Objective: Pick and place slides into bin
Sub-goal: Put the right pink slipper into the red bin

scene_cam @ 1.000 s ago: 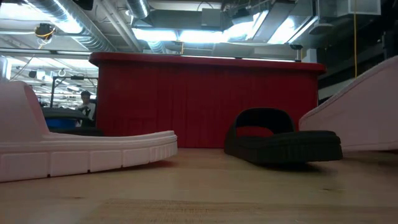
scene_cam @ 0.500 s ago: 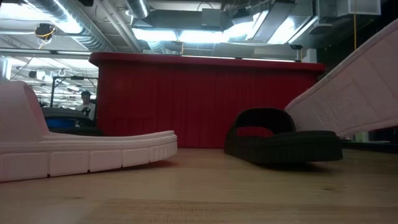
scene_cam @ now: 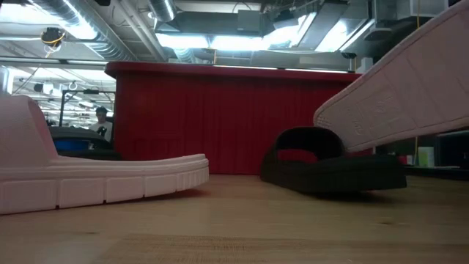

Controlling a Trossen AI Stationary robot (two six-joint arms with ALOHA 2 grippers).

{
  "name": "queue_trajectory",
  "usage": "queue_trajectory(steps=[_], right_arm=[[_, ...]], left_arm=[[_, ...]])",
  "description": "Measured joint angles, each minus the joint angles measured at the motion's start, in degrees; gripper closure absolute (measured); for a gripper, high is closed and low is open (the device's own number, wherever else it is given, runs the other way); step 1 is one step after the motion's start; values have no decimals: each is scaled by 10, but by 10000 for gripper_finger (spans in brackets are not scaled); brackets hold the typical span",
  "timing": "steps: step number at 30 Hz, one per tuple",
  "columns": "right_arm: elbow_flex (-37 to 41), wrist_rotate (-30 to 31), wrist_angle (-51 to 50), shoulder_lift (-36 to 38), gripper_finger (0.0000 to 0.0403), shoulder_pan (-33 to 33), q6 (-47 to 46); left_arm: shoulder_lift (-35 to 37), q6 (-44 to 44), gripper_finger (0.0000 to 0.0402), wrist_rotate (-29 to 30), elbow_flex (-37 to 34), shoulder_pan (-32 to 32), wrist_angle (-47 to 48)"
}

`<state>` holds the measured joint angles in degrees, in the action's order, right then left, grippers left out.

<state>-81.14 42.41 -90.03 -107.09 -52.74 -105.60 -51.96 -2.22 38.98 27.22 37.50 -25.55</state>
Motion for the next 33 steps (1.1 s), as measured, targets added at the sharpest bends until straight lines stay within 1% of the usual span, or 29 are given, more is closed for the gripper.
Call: queue_trajectory(steps=[2, 9, 12, 18, 22, 27, 29, 33], right_arm=[[0, 15, 0, 0, 391, 6, 14], [0, 111, 0, 0, 391, 35, 84], [0, 136, 0, 0, 391, 47, 110], [-5, 231, 0, 0, 391, 50, 119], [-35, 256, 0, 0, 391, 53, 161], [-89, 349, 0, 0, 391, 67, 251], [-117, 374, 0, 0, 391, 77, 287], [-174, 377, -1, 0, 389, 112, 358]], left_arm=[[0, 0, 400, 0, 0, 0, 0], [0, 0, 400, 0, 0, 0, 0], [0, 0, 400, 0, 0, 0, 0], [0, 0, 400, 0, 0, 0, 0], [0, 0, 400, 0, 0, 0, 0], [0, 0, 400, 0, 0, -1, -3], [0, -1, 400, 0, 0, -1, -6], [0, -17, 400, 0, 0, -1, -19]])
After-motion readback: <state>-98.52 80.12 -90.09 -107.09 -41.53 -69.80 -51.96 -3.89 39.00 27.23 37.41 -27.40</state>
